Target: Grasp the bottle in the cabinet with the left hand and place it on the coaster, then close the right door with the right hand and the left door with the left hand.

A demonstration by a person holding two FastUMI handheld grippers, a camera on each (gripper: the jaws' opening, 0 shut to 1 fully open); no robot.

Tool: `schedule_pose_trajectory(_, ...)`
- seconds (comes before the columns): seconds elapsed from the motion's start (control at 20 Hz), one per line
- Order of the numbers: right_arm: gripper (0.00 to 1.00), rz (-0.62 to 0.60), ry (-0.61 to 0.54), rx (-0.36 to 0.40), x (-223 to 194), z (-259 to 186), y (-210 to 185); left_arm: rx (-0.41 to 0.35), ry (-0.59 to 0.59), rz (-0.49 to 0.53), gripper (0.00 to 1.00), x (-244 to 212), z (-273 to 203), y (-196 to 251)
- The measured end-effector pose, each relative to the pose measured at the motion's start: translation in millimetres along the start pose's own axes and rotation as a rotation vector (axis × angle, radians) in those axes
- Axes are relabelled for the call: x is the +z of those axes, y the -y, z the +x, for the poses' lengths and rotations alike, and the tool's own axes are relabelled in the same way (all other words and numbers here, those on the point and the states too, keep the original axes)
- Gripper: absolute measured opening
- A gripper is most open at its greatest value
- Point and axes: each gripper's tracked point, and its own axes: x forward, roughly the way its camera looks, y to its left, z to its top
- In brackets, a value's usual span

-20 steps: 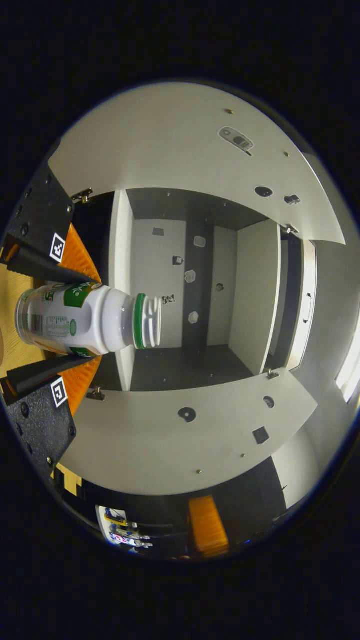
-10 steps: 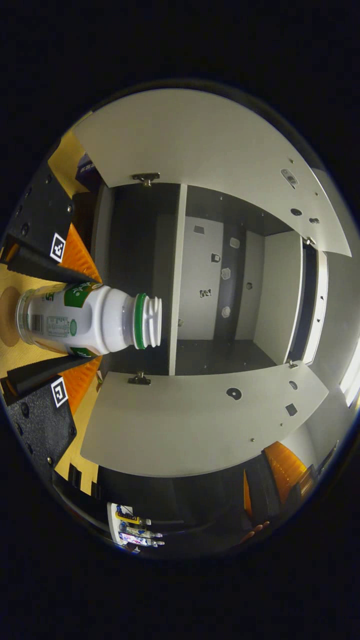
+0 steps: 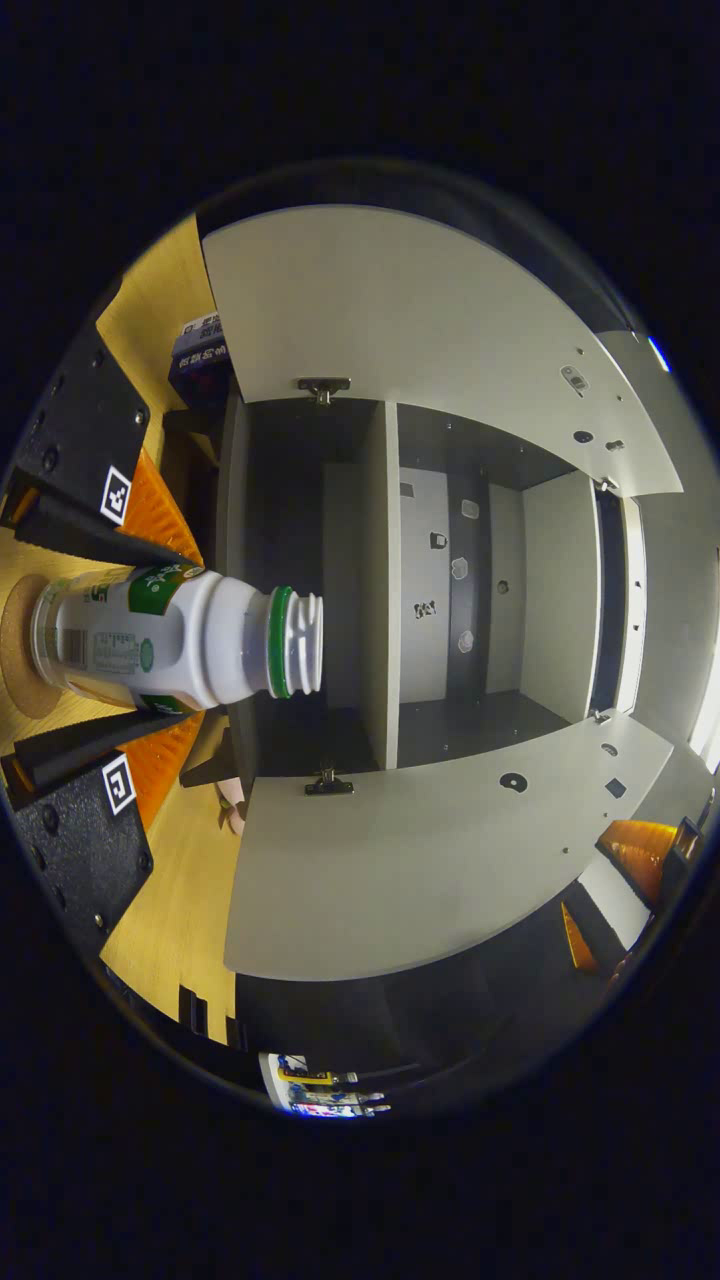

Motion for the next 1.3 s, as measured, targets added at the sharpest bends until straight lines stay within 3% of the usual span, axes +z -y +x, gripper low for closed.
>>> schedule_pose_trajectory(0.15, 0.97, 0.005, -0.005, 0.0, 0.4, 3.9, -2.3, -0.019, -0.018, -0.033, 0.69, -12.2, -7.9, 9.1)
schedule_pose_trajectory(0.45, 0.97, -0.03, -0.009, 0.0, -0.8, 4.2, -7.1, 0.033, -0.044, -0.065, 0.69, -27.6, -5.9, -5.0)
schedule_pose_trajectory(0.8, 0.96, -0.037, -0.017, 0.011, -8.1, 2.8, -10.3, 0.023, -0.059, -0.093, 0.78, -22.7, -8.7, -8.6)
schedule_pose_trajectory(0.85, 0.96, -0.034, -0.017, 0.012, -8.6, 3.0, -10.5, 0.018, -0.062, -0.092, 0.82, -21.0, -8.2, -9.9)
schedule_pose_trajectory(0.9, 0.97, -0.029, -0.013, 0.015, -8.3, 2.9, -10.9, -0.002, -0.076, -0.092, 0.96, -21.2, -6.1, -7.4)
schedule_pose_trajectory(0.95, 0.97, -0.026, -0.012, 0.018, -8.8, 4.0, -12.1, -0.019, -0.098, -0.094, 0.98, -22.9, -6.7, -4.7)
schedule_pose_trajectory(1.15, 0.97, -0.02, -0.004, 0.022, -11.2, 3.2, -10.3, -0.004, -0.091, -0.093, 0.98, 12.1, -10.5, -17.3)
schedule_pose_trajectory(1.3, 0.97, 0.008, 0.005, 0.031, -12.1, 1.8, -8.0, 0.016, -0.043, -0.09, 0.97, 64.1, -17.0, -28.9)
